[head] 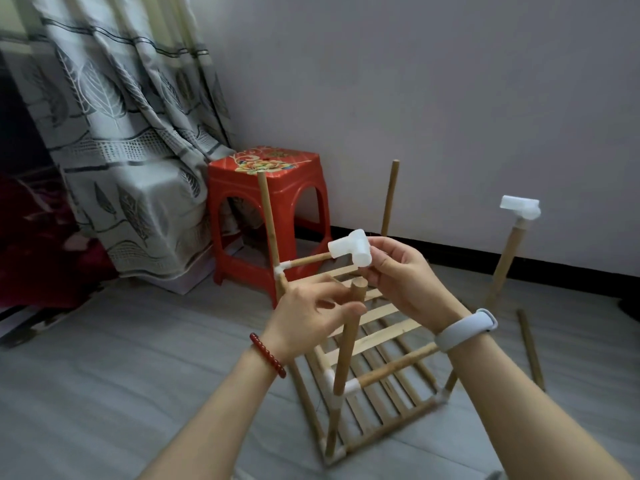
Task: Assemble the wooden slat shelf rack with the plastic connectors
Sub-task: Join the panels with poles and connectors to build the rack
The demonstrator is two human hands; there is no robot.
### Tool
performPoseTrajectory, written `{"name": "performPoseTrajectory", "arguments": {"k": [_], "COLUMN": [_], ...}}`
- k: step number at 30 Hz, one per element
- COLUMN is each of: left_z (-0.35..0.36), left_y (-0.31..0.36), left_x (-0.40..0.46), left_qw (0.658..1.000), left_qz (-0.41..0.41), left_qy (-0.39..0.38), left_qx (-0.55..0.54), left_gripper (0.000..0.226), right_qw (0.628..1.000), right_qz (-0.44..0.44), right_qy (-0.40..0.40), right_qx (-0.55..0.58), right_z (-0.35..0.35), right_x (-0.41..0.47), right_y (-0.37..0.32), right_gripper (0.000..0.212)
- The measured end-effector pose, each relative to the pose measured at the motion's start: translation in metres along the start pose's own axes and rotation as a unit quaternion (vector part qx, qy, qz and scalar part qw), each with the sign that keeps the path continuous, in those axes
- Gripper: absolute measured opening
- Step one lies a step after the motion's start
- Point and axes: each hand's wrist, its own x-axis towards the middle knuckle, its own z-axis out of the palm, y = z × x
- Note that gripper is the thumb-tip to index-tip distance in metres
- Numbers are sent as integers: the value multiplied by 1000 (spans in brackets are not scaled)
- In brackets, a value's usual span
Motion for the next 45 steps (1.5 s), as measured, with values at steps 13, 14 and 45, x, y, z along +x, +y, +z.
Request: {"name": "performPoseTrajectory", "arguments": {"k": [13,14,45], "left_z": [3,3,-109], "left_y": [23,23,33], "left_x": [13,15,18], "left_qw": [991,991,889], "left_qz": [-44,-51,-342], "left_qy": [15,28,209], "left_qx": [-122,-119,-221], "left_gripper": [28,27,25], "right_qw": [998,998,934], "right_qz": [36,37,5], "right_qy": [-4,-6,-103], "right_qx": [-46,-48,-342], "right_z": [-4,-3,111], "right_x": [-16,-17,20], "right_y": [1,3,78], "right_gripper": [10,8,14]}}
